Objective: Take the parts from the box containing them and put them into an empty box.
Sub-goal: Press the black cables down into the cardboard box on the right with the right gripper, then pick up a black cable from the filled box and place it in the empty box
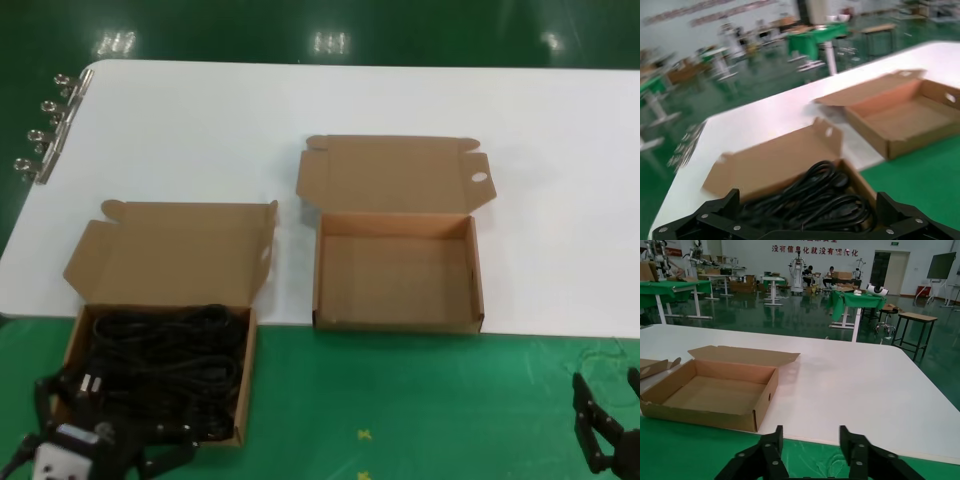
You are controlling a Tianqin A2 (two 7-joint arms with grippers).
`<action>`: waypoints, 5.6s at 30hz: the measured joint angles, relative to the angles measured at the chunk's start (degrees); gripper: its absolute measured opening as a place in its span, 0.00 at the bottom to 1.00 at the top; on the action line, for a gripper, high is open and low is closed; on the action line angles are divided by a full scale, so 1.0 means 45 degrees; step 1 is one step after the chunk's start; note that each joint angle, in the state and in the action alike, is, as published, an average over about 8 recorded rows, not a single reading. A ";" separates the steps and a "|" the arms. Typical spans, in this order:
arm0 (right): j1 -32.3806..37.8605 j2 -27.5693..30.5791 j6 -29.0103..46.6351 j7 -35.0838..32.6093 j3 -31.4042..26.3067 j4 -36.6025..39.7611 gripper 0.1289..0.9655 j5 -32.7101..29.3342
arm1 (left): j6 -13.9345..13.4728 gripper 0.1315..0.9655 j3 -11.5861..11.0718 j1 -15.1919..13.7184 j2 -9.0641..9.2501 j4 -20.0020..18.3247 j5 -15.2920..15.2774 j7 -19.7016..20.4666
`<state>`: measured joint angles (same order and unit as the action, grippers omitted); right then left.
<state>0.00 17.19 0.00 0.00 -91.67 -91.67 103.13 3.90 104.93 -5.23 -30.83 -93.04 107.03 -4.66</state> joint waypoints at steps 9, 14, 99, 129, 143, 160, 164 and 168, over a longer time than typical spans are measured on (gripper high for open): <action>0.0000 0.0000 0.0000 0.0000 0.0000 0.0000 0.40 0.0000 | -0.0435 1.00 0.4651 -0.3491 -0.3868 0.0286 0.0737 -0.1661; 0.0000 0.0000 0.0000 0.0000 0.0000 0.0000 0.56 0.0000 | -0.2842 1.00 0.6797 -0.6409 -0.5054 0.1161 -0.1817 0.0402; 0.0000 0.0000 0.0000 0.0002 0.0000 0.0000 1.00 -0.0001 | -1.5306 0.13 0.5406 -1.5582 0.0591 1.3563 -0.8753 -0.2425; 0.0000 0.0000 0.0000 0.0002 0.0000 0.0000 1.00 -0.0001 | -1.5280 0.09 0.5187 -1.5335 0.2106 0.8054 -0.9334 0.1043; 0.0000 0.0000 0.0000 0.0002 0.0000 0.0000 1.00 -0.0002 | -1.2225 0.09 0.6976 -1.7235 0.6198 1.4059 -0.9158 -0.0049; 0.0000 0.0000 0.0000 0.0004 0.0000 0.0000 1.00 -0.0002 | -0.9266 0.09 1.1590 -1.8137 0.6843 1.6239 -0.4222 -0.0902; 0.0000 0.0000 0.0000 0.0009 0.0000 0.0000 1.00 -0.0003 | -0.9034 0.12 1.1686 -1.8175 0.6849 1.6486 -0.3980 -0.1119; 0.0000 0.0000 0.0000 0.0011 0.0000 0.0000 1.00 -0.0004 | -0.8838 0.13 1.1718 -1.8129 0.6851 1.6658 -0.3592 -0.1411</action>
<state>0.00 17.19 0.00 0.05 -91.67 -91.67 103.11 -35.87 157.66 -86.81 0.00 -18.07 90.86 -11.01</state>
